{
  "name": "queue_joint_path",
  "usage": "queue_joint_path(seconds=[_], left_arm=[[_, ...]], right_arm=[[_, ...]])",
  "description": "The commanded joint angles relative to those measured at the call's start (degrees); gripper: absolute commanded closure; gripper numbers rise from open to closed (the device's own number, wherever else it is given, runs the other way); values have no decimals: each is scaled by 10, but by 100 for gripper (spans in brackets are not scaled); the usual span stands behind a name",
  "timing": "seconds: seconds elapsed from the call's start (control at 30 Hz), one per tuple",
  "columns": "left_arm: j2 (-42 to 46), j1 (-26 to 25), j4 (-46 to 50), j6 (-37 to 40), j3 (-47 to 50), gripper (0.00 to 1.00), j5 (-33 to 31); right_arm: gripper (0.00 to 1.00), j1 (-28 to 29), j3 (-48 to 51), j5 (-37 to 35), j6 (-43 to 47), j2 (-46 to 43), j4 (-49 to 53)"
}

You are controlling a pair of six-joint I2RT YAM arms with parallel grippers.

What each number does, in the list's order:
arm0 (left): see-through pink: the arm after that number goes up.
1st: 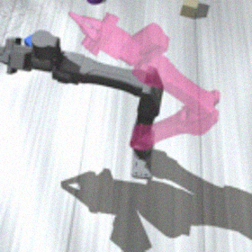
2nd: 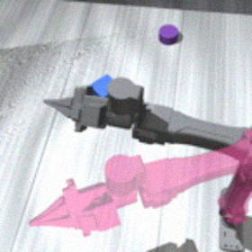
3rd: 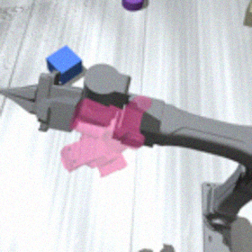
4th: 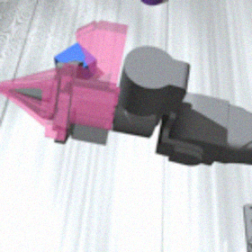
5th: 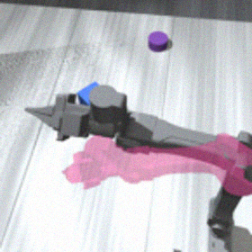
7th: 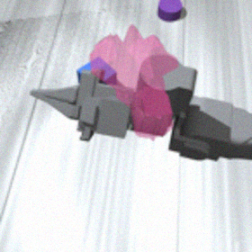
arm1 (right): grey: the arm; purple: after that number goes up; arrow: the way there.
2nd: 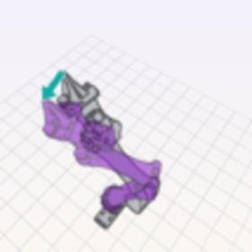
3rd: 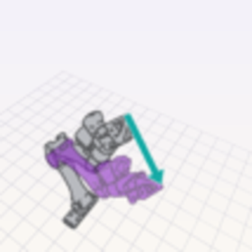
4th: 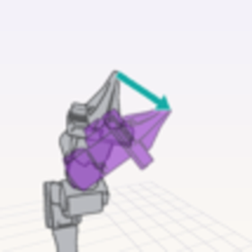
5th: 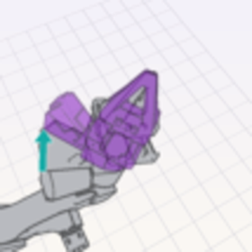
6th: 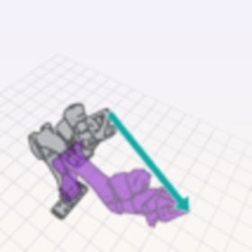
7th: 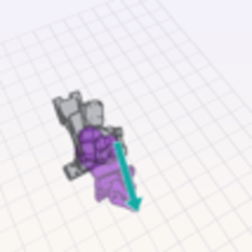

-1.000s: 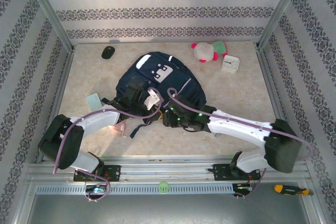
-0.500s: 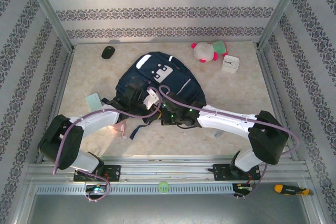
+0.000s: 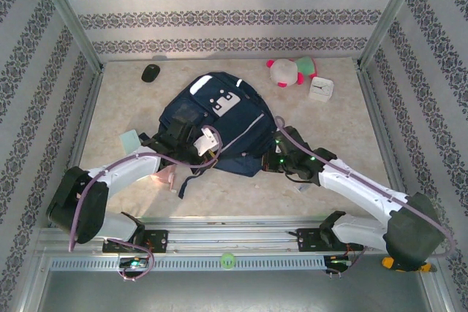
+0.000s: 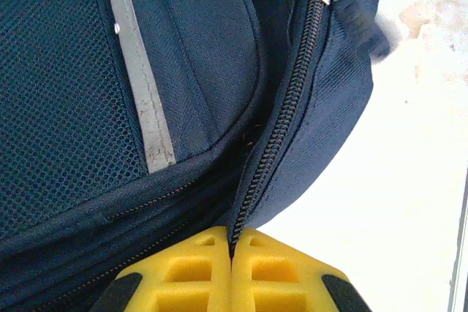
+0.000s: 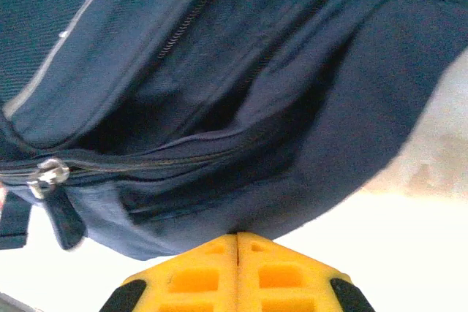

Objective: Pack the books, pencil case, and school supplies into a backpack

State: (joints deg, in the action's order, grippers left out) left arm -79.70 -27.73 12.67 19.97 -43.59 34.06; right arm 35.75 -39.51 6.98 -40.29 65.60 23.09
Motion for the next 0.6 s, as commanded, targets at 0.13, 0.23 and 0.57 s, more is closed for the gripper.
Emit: queue_joint_path(seconds=[0.13,0.23,0.57], left_arm=[[22,6,11,-29,-16,94,29],[37,6,-14,-69,-1,82,20],[128,15,23,-526,9,36,-249]], right_arm=[[100,0,5,112,57,21,-49],[87,1,-10,126,60,20,-44],[49,-43,-30,104,71,9,-28]])
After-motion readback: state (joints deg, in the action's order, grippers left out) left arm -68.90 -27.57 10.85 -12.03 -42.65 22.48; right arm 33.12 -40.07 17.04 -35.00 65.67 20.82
